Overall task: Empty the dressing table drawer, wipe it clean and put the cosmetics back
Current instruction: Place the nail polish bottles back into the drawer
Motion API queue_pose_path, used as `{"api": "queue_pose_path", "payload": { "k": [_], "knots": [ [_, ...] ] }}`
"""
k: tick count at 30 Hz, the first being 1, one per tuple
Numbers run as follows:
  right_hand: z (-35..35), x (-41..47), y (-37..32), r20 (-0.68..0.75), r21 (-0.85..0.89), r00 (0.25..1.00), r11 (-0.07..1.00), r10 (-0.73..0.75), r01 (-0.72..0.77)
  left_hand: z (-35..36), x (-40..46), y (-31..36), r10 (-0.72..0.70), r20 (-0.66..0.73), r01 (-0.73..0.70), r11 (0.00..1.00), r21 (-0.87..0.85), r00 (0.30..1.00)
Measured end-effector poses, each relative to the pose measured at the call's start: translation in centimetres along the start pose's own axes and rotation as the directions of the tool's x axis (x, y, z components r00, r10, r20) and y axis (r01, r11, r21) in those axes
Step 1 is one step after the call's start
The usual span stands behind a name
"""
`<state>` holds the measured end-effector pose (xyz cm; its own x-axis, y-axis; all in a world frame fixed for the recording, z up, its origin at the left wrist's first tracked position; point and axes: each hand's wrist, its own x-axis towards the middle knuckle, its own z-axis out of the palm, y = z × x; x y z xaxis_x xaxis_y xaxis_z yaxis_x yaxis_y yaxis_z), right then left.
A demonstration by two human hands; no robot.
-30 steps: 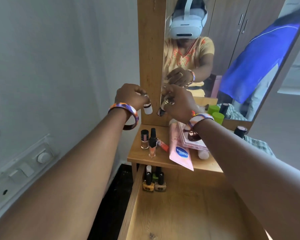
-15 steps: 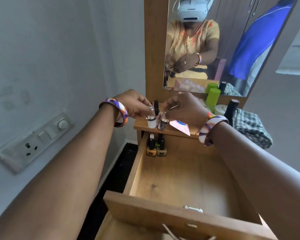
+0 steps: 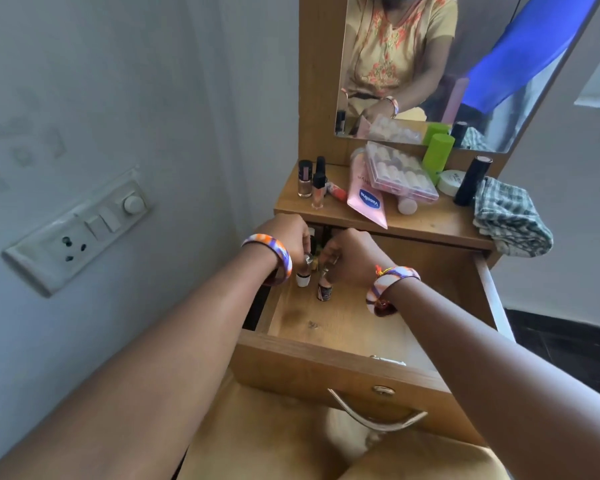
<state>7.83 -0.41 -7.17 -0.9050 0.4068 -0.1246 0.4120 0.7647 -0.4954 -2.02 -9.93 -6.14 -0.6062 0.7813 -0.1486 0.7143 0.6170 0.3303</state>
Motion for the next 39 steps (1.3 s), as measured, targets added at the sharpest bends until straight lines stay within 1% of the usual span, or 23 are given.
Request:
{"api": "queue_pose_path", "payload": {
  "k": [7, 14, 23, 28, 32, 35, 37, 39],
  "knots": [
    [2.3, 0.0, 0.3, -0.018, 0.024, 0.999, 0.999, -0.031, 0.032, 2.2, -0.3, -0.6, -0.001, -0.018, 0.003, 0.996, 0.088, 1.000],
    [3.4, -0.1, -0.2, -0.003, 0.036, 0.996, 0.995, -0.089, 0.089, 2.6, -1.0, -0.8, 0.000, -0.056, 0.011, 0.981, 0.195, 0.998],
    [4.5, 0.1, -0.3, -0.001, 0.045, 0.998, 0.997, -0.067, 0.067, 2.7, -1.5, -1.0, -0.008, -0.051, 0.020, 0.973, 0.228, 0.999],
    [4.4, -0.1, -0.4, 0.029, 0.056, 0.997, 0.996, -0.065, 0.064, 2.6, -1.6, -0.9, -0.002, -0.023, 0.008, 0.969, 0.245, 1.000],
    [4.1, -0.6, -0.5, 0.051, 0.030, 0.997, 0.998, -0.058, 0.057, 2.5, -1.5, -1.1, -0.009, 0.016, 0.005, 0.973, 0.231, 1.000],
    [2.4, -0.9, -1.1, 0.082, -0.050, 0.993, 0.994, -0.089, 0.093, 1.0, -1.0, -1.0, -0.012, 0.076, -0.001, 0.985, 0.171, 0.997],
    [0.3, -0.7, -1.9, 0.069, -0.080, 0.988, 0.987, -0.136, 0.141, -1.0, -0.5, -0.7, 0.021, 0.120, -0.035, 0.993, 0.116, 0.993],
    [-2.1, -0.1, -2.8, 0.021, -0.056, 0.983, 0.982, -0.182, 0.182, -3.4, -0.2, -0.2, 0.065, 0.110, -0.069, 0.997, 0.032, 0.992]
  ]
}}
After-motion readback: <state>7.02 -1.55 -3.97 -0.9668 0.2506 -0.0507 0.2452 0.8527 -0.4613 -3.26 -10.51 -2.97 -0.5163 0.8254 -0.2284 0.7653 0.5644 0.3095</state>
